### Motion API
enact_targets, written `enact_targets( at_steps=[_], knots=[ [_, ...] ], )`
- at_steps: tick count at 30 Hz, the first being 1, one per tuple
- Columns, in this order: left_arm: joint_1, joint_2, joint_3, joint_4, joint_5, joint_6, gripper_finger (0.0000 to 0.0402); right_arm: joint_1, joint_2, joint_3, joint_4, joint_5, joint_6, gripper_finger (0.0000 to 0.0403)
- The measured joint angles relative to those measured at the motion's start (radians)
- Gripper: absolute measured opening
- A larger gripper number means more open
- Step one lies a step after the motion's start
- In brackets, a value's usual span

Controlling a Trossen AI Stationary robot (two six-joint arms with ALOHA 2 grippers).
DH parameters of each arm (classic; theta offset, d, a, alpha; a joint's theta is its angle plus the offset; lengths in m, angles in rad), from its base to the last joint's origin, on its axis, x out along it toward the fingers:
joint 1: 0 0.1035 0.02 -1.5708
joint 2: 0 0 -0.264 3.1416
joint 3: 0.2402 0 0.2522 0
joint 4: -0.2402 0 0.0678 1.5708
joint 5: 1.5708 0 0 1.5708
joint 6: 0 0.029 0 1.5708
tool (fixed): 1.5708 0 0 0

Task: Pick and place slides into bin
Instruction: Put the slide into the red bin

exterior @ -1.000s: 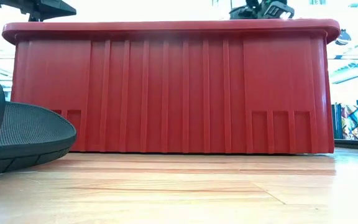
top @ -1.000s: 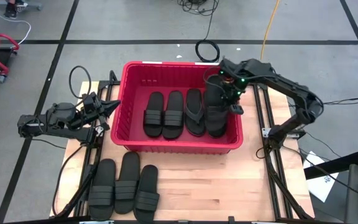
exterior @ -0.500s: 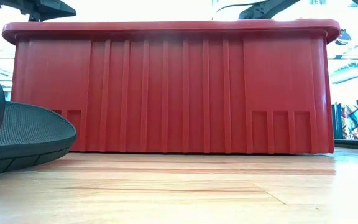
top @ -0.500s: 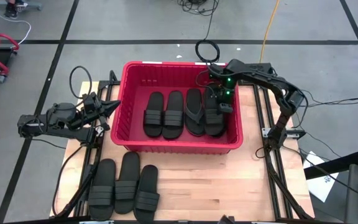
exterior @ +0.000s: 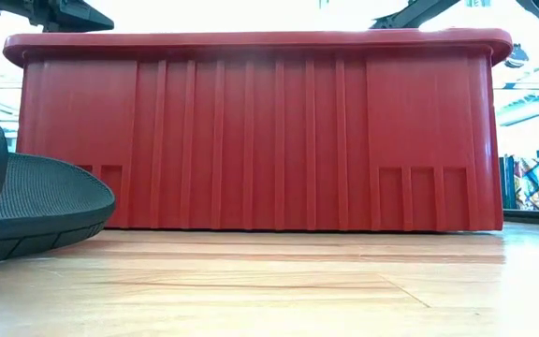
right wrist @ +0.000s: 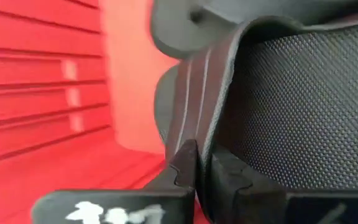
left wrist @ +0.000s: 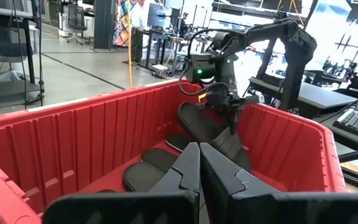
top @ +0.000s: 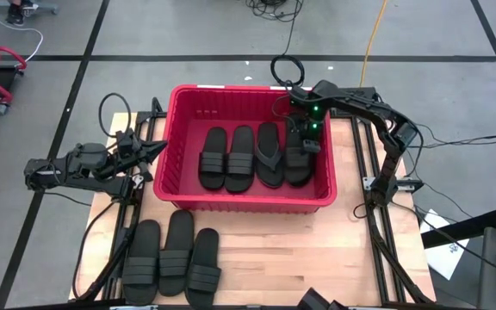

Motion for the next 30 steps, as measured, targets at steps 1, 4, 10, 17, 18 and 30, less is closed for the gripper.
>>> enact_targets(
  at_steps=[1,4,10,17,18,30],
  knots=[
    [0.000,0.000,0.000,0.000,0.001,0.000,0.0008,0.000,-0.002,0.000,0.003,0.027,0.010,0.0016],
    [0.000,0.000,0.000,0.001,0.003,-0.018,0.0008,0.000,-0.004,0.000,0.006,0.076,0.008,0.0037],
    [0.000,0.000,0.000,0.002,0.010,-0.028,0.0008,0.000,-0.004,0.000,0.029,0.134,0.024,0.0095],
    [0.000,0.000,0.000,0.002,0.010,-0.047,0.0008,0.000,-0.026,0.000,0.067,0.201,0.057,0.0155],
    [0.000,0.000,0.000,0.002,0.010,-0.047,0.0008,0.000,-0.037,0.000,0.075,0.213,0.058,0.0161],
    [0.000,0.000,0.000,0.004,0.010,-0.048,0.0008,0.000,-0.234,0.000,0.172,0.287,0.088,0.0182]
  ],
)
